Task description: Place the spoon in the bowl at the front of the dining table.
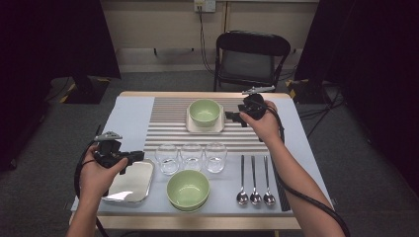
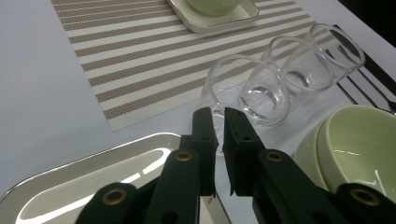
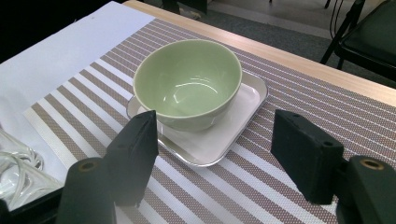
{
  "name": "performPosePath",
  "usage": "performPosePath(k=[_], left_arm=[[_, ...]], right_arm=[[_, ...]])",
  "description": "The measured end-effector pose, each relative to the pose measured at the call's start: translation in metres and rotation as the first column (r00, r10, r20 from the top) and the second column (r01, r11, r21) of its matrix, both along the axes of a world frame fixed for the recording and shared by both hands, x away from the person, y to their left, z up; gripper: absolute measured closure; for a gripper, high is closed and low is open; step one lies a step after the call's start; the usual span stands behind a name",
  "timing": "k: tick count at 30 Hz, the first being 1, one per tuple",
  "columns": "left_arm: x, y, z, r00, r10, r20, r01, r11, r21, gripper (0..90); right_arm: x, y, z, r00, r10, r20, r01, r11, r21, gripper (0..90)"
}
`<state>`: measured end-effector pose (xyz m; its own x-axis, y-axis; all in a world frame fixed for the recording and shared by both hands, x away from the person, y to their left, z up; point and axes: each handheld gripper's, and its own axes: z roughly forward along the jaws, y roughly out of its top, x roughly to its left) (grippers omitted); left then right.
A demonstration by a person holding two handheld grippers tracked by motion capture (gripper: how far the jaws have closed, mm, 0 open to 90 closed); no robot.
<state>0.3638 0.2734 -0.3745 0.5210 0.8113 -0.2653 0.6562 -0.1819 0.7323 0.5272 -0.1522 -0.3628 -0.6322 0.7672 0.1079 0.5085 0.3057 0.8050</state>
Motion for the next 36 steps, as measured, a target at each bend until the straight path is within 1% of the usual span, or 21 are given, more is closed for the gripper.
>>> performPosePath(k=[3,5,6,9,10,11,14,16,21,25,28,31,32,36], left_arm=[[-0.001,-0.003,0.006,1.0000,0.001,0.010,-0.001,1.0000,-0.007,86.3],[-0.002,-0.006,0.011,0.9999,-0.010,0.012,0.010,0.9997,-0.021,86.9],[-0.002,-0.007,0.012,0.9997,-0.015,0.018,0.015,0.9997,-0.018,87.6],[-0.002,-0.012,0.016,0.9996,-0.023,0.014,0.024,0.9994,-0.025,89.0],[-0.002,-0.013,0.017,0.9996,-0.023,0.015,0.023,0.9995,-0.020,89.5],[-0.003,-0.015,0.018,0.9997,-0.024,0.010,0.024,0.9994,-0.026,90.0],[-0.003,-0.020,0.021,0.9994,-0.031,0.012,0.031,0.9994,-0.018,90.0],[-0.004,-0.023,0.023,0.9991,-0.035,0.024,0.036,0.9990,-0.026,90.0],[-0.004,-0.031,0.030,0.9989,-0.041,0.022,0.042,0.9985,-0.035,90.0],[-0.005,-0.039,0.036,0.9979,-0.060,0.026,0.061,0.9969,-0.050,90.0],[-0.005,-0.046,0.037,0.9972,-0.071,0.024,0.072,0.9960,-0.053,90.0],[-0.003,-0.051,0.036,0.9965,-0.081,0.020,0.081,0.9958,-0.042,90.0],[-0.003,-0.053,0.037,0.9967,-0.079,0.017,0.080,0.9956,-0.048,90.0],[-0.003,-0.060,0.040,0.9958,-0.087,0.027,0.088,0.9949,-0.049,90.0]], right_arm=[[-0.003,-0.001,0.001,1.0000,-0.004,-0.004,0.004,1.000,-0.003,31.5],[-0.004,-0.003,0.002,1.0000,-0.001,0.002,0.001,1.000,-0.003,31.5],[-0.005,-0.004,0.003,1.0000,-0.003,0.003,0.003,1.000,0.000,31.5],[-0.007,-0.007,0.004,1.0000,-0.002,0.008,0.002,1.000,0.002,31.5],[-0.008,-0.008,0.004,1.0000,-0.001,0.008,0.001,1.000,0.001,31.5],[-0.008,-0.009,0.004,1.0000,-0.001,0.009,0.001,1.000,0.001,31.5],[-0.010,-0.012,0.004,0.9999,0.001,0.010,-0.001,1.000,-0.001,31.5],[-0.012,-0.013,0.005,1.0000,0.005,0.008,-0.005,1.000,-0.006,31.4],[-0.014,-0.018,0.004,0.9999,0.005,0.011,-0.005,1.000,-0.018,31.2],[-0.015,-0.023,0.004,1.0000,-0.001,0.009,0.001,1.000,-0.010,31.3],[-0.015,-0.025,0.003,1.0000,-0.002,0.008,0.002,1.000,-0.008,31.2],[-0.017,-0.026,0.004,1.0000,-0.001,0.007,0.001,1.000,0.000,31.1],[-0.018,-0.027,0.004,1.0000,-0.001,0.009,0.001,1.000,-0.001,31.1],[-0.021,-0.031,0.005,0.9999,-0.006,0.011,0.006,1.000,-0.002,31.1]])
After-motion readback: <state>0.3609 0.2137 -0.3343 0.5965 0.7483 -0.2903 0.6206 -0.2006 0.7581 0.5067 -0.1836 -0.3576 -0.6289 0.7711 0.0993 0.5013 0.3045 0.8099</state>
